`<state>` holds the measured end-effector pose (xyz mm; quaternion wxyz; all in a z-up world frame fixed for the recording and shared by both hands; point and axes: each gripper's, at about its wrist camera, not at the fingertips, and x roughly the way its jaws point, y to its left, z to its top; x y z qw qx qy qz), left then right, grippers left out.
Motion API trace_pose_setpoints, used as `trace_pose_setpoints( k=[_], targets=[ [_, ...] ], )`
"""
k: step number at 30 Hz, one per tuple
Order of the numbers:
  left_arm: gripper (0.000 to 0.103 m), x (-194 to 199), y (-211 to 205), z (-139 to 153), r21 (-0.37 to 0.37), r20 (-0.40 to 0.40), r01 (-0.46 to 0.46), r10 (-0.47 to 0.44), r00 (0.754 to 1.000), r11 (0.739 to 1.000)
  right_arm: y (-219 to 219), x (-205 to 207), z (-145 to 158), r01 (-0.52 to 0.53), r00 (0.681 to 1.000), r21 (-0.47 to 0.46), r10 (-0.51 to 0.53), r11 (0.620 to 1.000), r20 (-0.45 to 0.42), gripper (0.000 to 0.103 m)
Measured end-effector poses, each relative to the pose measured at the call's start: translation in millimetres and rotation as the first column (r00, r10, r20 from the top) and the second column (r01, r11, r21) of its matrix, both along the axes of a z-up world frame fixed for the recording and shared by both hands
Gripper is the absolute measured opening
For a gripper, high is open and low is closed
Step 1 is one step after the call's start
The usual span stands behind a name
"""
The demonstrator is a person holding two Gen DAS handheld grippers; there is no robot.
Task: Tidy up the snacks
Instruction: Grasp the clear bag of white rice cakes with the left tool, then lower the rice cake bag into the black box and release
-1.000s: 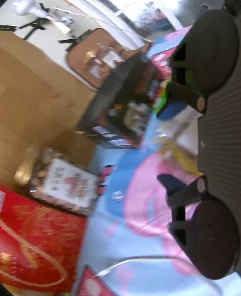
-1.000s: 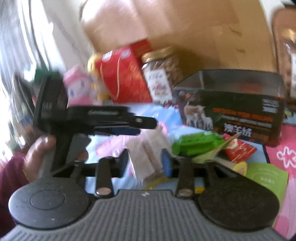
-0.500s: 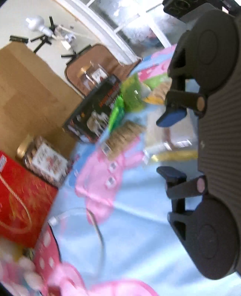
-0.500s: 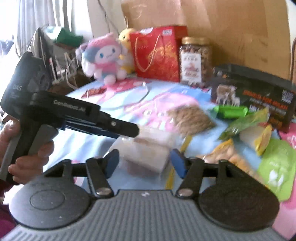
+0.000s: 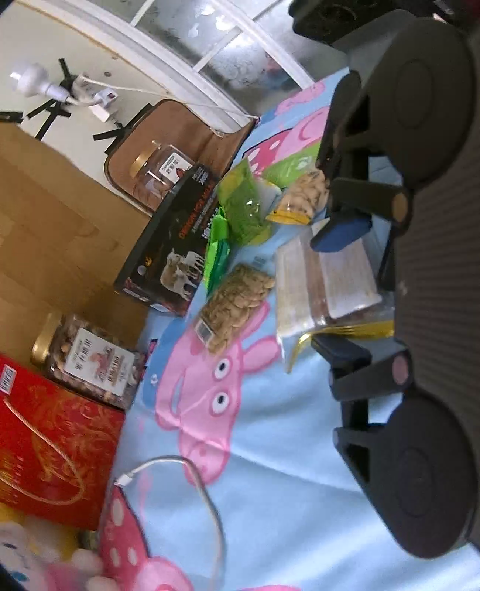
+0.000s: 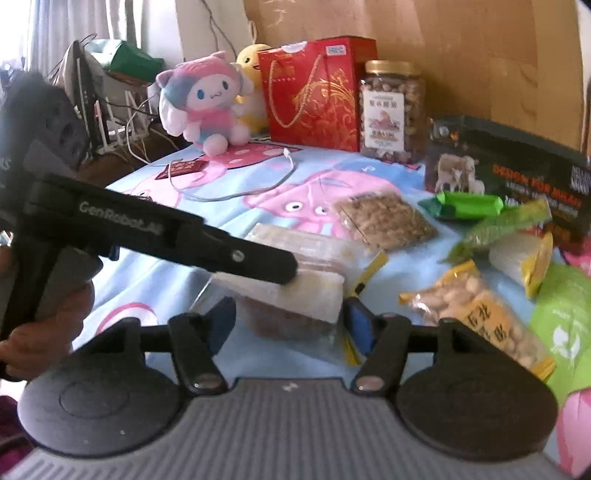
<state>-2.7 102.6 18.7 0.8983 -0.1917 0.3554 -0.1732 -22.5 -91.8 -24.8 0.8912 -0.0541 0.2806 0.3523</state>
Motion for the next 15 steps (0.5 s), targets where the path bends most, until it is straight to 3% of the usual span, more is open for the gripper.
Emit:
trace_pose_setpoints(
  k=[5,8,15],
  targets=[
    [0.05,4,6,10,-0.062,0.017,-0.015,0.016,1.0,0.998,-3,-2,9,0.015,0.999,0.025,-0.016,1.0,0.041,0.063],
    [0.05,14,2,26,-0.062,0.059,-0.001,0.004,0.998,0.998,-7,0,21,0.042,0.995,0.046,-0.046,0.998,0.089,0.063],
    [0.05,90,-34,79,-0.03,0.181,0.099,-0.092,0.979,0.995,-33,42,61,0.163,0.963,0.093,-0.179,0.982,0.201,0.063]
  ],
)
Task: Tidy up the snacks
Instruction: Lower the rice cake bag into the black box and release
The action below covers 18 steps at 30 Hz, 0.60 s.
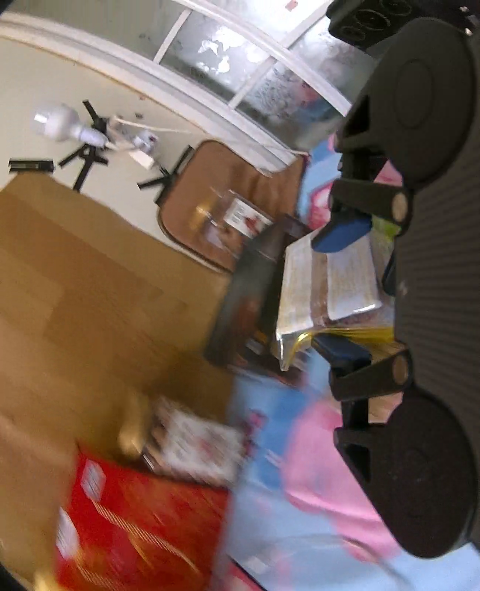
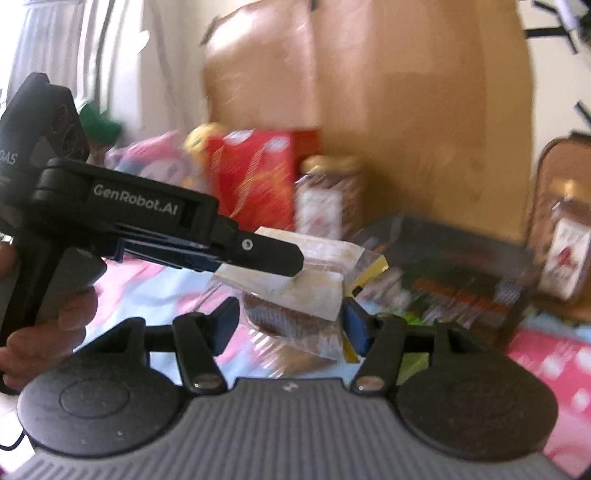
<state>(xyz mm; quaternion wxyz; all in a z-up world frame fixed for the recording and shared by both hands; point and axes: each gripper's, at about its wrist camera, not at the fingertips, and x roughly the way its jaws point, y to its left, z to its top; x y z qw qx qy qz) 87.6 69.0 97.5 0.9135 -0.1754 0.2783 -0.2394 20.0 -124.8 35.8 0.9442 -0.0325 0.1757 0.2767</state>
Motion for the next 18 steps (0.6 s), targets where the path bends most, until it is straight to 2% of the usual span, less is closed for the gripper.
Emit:
trace_pose_setpoints(
  k=[3,7,9,11,13,14,16,18],
  targets=[
    [0.049,50,-22,11,-0.008,0.01,0.033,-0.033,0.999,0.999,-20,38,13,0.07,0.997,0.03,-0.07,0.997,-0.01,0.063],
    [0.05,116,-49,8,-0.015,-0.029,0.048,-0.048,0.998,0.999,-42,87,19,0.151,0.987,0.055,-0.148,0.987,-0.061,0.063],
    [0.051,140,-59,1,0.004,-0.04,0.042,-0.042,0.998,0.999,-48,110,16,0.185,0.98,0.056,-0.18,0.981,-0.091,0.065],
    [0.053,156,-66,-9,0.033,-0.059,0.013,-0.011,0.998,0.999,-51,123,9,0.234,0.97,0.019,-0.232,0.972,-0.076,0.072],
    [0.053,162,-65,-18,0.028,-0.096,0.001,0.002,0.995,1.0,-57,124,4,0.271,0.96,0.01,-0.27,0.962,-0.07,0.073],
    [0.053,158,-61,-18,0.004,-0.092,0.003,-0.002,0.996,1.0,-63,120,4,0.277,0.959,0.033,-0.274,0.96,-0.075,0.073],
    [0.053,144,-49,-14,-0.038,-0.056,0.008,-0.01,0.998,0.999,-74,106,7,0.277,0.96,0.086,-0.272,0.957,-0.068,0.072],
    [0.058,120,-33,-11,-0.1,-0.023,0.009,-0.011,1.0,0.995,-83,90,9,0.263,0.964,0.141,-0.255,0.954,-0.074,0.072]
  ],
)
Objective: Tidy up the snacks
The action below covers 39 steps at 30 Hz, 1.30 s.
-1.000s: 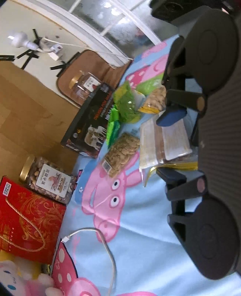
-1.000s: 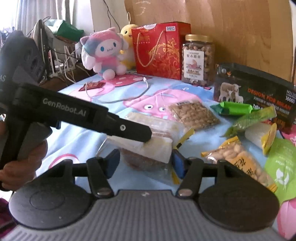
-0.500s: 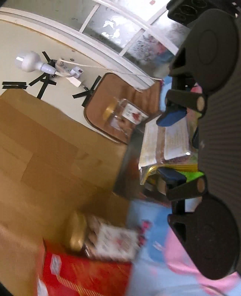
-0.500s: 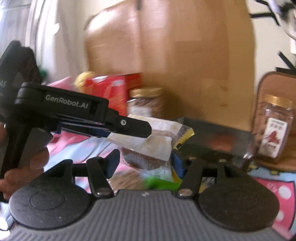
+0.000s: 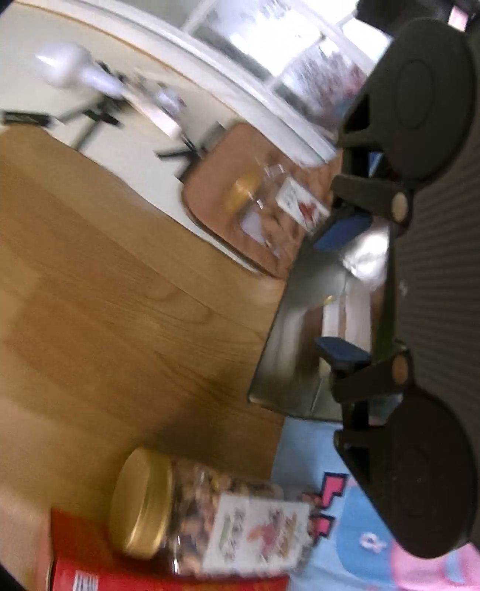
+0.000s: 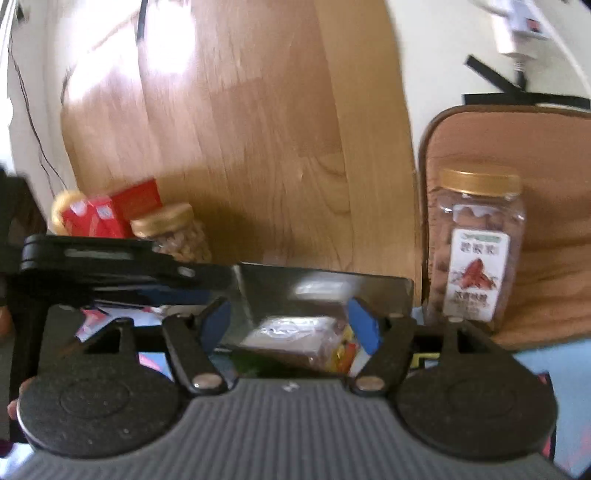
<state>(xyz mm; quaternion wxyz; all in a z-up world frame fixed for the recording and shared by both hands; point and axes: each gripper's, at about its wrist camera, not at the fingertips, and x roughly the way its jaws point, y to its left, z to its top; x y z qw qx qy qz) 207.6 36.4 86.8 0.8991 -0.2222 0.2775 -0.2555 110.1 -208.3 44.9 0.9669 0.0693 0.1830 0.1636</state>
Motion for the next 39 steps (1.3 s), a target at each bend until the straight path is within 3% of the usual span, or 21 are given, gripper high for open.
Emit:
trace_pose_setpoints(
  k=[3,6,7,8,10,12,18,22,24,26,28,31,33,34,39],
  targets=[
    [0.059,-42,20,-6,-0.066,0.012,0.013,-0.012,1.0,0.998,-15,-29,-5,-0.05,0.998,0.133,0.056,0.99,-0.037,0.062],
    [0.059,-76,30,-21,-0.089,-0.014,0.021,-0.022,1.0,0.996,-10,-44,-20,-0.079,0.989,0.186,0.1,0.979,-0.11,0.055],
    [0.059,-84,31,-26,-0.091,-0.032,0.023,-0.026,0.999,0.996,-5,-43,-24,-0.088,0.984,0.188,0.115,0.978,-0.134,0.045],
    [0.059,-90,34,-32,-0.091,-0.052,0.023,-0.028,0.998,0.996,3,-45,-31,-0.101,0.978,0.173,0.129,0.98,-0.163,0.026],
    [0.059,-104,38,-45,-0.083,-0.098,0.02,-0.028,0.995,0.996,15,-49,-38,-0.108,0.972,0.139,0.134,0.984,-0.195,0.002],
    [0.059,-113,40,-56,-0.078,-0.141,0.029,-0.04,0.989,0.996,19,-66,-40,-0.13,0.968,0.196,0.167,0.972,-0.186,0.002],
    [0.061,-141,41,-78,-0.05,-0.185,0.055,-0.063,0.981,0.997,10,-127,-41,-0.142,0.97,0.245,0.184,0.959,-0.161,0.003],
    [0.061,-143,45,-81,-0.074,-0.207,0.034,-0.049,0.977,0.997,-2,-134,-45,-0.094,0.972,0.285,0.15,0.954,-0.182,0.009],
    [0.061,-145,46,-77,-0.081,-0.2,0.031,-0.047,0.979,0.996,-9,-122,-47,-0.042,0.968,0.346,0.124,0.937,-0.218,0.018],
    [0.063,-150,46,-72,-0.066,-0.181,0.027,-0.039,0.983,0.997,-12,-110,-48,-0.015,0.965,0.384,0.113,0.923,-0.236,0.036],
    [0.064,-154,48,-69,-0.058,-0.175,0.014,-0.024,0.984,0.998,-11,-97,-52,0.021,0.956,0.384,0.094,0.923,-0.279,0.038],
    [0.064,-156,52,-70,-0.059,-0.186,-0.001,-0.01,0.983,0.998,-12,-75,-64,0.029,0.94,0.467,0.136,0.884,-0.314,0.034],
    [0.064,-156,55,-73,-0.059,-0.199,-0.01,-0.002,0.98,0.998,-10,-63,-70,0.028,0.927,0.503,0.165,0.864,-0.336,0.009],
    [0.064,-156,56,-74,-0.064,-0.205,-0.011,-0.002,0.979,0.998,-10,-61,-73,0.03,0.919,0.524,0.183,0.851,-0.35,0.004],
    [0.066,-156,60,-81,-0.114,-0.226,0.008,-0.034,0.973,0.993,-15,-94,-67,-0.091,0.899,0.638,0.339,0.765,-0.278,0.003]
  ],
)
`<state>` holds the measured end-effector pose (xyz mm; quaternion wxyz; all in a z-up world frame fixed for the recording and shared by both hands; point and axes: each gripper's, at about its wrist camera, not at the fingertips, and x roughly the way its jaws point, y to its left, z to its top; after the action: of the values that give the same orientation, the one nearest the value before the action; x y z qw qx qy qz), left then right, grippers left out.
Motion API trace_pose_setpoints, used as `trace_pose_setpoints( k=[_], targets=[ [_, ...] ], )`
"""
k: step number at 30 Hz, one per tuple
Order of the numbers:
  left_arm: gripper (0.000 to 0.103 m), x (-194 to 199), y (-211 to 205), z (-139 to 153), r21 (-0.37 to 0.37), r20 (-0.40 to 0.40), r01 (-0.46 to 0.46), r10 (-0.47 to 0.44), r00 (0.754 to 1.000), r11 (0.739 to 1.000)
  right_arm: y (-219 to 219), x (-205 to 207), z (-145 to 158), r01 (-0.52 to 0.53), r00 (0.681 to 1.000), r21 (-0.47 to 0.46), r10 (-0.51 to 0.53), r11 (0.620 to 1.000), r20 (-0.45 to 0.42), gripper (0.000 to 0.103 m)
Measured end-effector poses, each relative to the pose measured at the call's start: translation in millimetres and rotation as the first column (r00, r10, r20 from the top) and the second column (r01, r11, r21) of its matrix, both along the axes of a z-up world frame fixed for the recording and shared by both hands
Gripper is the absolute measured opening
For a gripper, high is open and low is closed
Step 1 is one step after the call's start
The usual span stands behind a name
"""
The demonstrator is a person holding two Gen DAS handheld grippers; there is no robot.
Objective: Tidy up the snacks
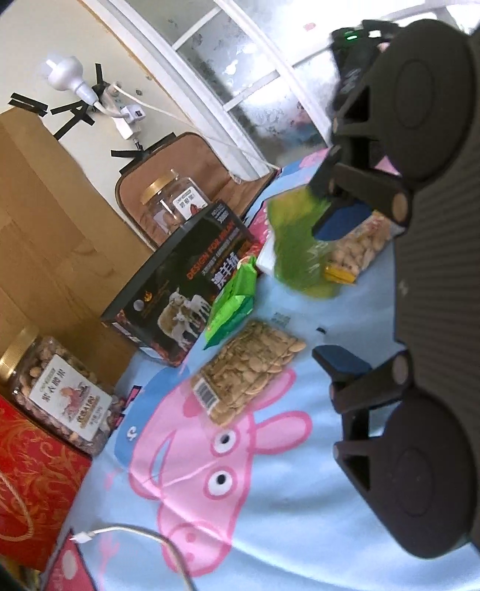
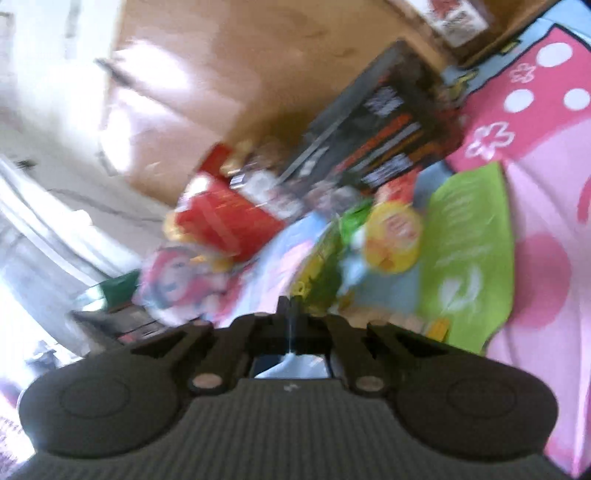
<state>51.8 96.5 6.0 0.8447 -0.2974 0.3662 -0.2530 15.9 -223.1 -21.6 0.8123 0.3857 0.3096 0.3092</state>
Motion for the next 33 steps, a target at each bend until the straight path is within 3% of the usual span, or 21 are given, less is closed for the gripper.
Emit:
trace_pose_setpoints(
  k=[5,12,14,16,17,24,26,27,28,29,31,33],
  targets=[
    [0.069,-5,-1,-4,-0.039,-0.016,0.024,-0.025,1.0,0.999,-1,-46,-4,-0.128,0.991,0.013,0.128,0.992,0.027,0.003],
    [0.069,-20,-17,7,-0.012,0.028,0.109,-0.108,0.994,0.994,5,-82,-7,-0.038,0.997,-0.255,0.054,0.966,0.057,0.015],
    [0.07,-28,-16,8,-0.001,0.038,0.122,-0.122,0.992,0.993,6,-80,-9,-0.051,0.995,-0.241,0.069,0.969,0.068,0.037],
    [0.07,-38,-12,9,0.021,0.038,0.125,-0.125,0.991,0.992,10,-78,-7,-0.057,0.993,-0.242,0.08,0.969,0.088,0.052],
    [0.07,-43,-10,8,0.033,0.035,0.121,-0.122,0.992,0.992,12,-78,-5,-0.056,0.992,-0.254,0.083,0.966,0.099,0.053],
    [0.076,-63,6,-8,-0.003,-0.023,0.114,-0.114,0.993,0.993,13,-70,-17,-0.081,0.991,-0.283,0.106,0.956,0.076,0.053],
    [0.073,-61,1,-10,-0.021,-0.017,0.12,-0.12,0.993,0.993,17,-72,-16,-0.086,0.988,-0.295,0.119,0.952,0.097,0.052],
    [0.06,-59,-3,-12,-0.032,-0.015,0.129,-0.129,0.991,0.991,20,-72,-16,-0.099,0.986,-0.295,0.133,0.95,0.097,0.049],
    [0.05,-56,-8,-15,-0.039,-0.029,0.155,-0.156,0.987,0.987,24,-72,-17,-0.121,0.984,-0.294,0.152,0.948,0.087,0.026],
    [0.043,-56,-12,-16,-0.017,-0.029,0.149,-0.149,0.988,0.989,30,-71,-19,-0.151,0.981,-0.302,0.18,0.941,0.07,0.014],
    [0.041,-56,-14,-14,0.013,-0.017,0.143,-0.143,0.99,0.99,34,-74,-18,-0.147,0.979,-0.325,0.184,0.934,0.086,0.014],
    [0.041,-52,-11,-8,-0.011,-0.011,0.143,-0.143,0.99,0.99,34,-74,-11,-0.139,0.977,-0.322,0.184,0.936,0.111,0.013]
  ],
)
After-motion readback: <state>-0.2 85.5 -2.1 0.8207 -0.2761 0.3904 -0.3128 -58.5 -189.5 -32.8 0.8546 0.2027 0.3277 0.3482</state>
